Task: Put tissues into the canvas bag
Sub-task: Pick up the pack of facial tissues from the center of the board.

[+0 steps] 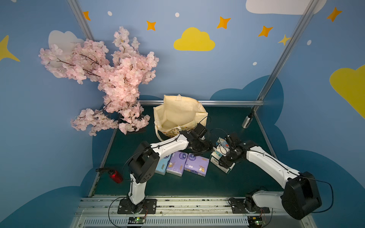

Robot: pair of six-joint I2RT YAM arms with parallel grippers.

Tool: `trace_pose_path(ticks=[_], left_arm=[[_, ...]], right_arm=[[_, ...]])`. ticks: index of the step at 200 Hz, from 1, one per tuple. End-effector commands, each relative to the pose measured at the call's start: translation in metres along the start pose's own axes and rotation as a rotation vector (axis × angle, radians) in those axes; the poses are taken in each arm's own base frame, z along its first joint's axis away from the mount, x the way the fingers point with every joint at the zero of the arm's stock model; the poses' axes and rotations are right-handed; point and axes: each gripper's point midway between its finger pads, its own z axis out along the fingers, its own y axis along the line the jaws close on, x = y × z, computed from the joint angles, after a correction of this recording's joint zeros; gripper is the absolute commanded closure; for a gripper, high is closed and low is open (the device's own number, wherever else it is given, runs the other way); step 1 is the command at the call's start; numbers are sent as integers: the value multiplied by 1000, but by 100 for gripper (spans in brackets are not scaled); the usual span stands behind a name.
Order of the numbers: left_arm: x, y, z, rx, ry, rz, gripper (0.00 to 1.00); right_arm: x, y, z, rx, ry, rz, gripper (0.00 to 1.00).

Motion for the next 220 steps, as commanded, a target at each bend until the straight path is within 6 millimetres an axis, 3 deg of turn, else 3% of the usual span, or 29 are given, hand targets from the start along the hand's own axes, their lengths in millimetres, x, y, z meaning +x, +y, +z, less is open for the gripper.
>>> trace_pose_path(ticks=[1,24,66,90,131,176,220], left_arm=[[7,-37,-18,126,9,51,15],[7,-34,-18,127,10,46,15],[6,-29,-19,125,8,35,15],[6,-28,-19,126,5,35,15],[4,-29,-20,128,0,31,15],[3,-34,-20,146,-2,30,15],[1,-50,-26,177,-36,59,15]], right_arm=[[1,10,11,-50,24,-28,31],[2,8,16,-41,32,-22,35],[6,3,19,-15,54,0,60],[4,4,12,-15,23,6,63],[-2,4,-14,-5,-78,23,80],[-1,-2,-53,58,-178,29,80],[6,-15,-77,138,-176,27,81]])
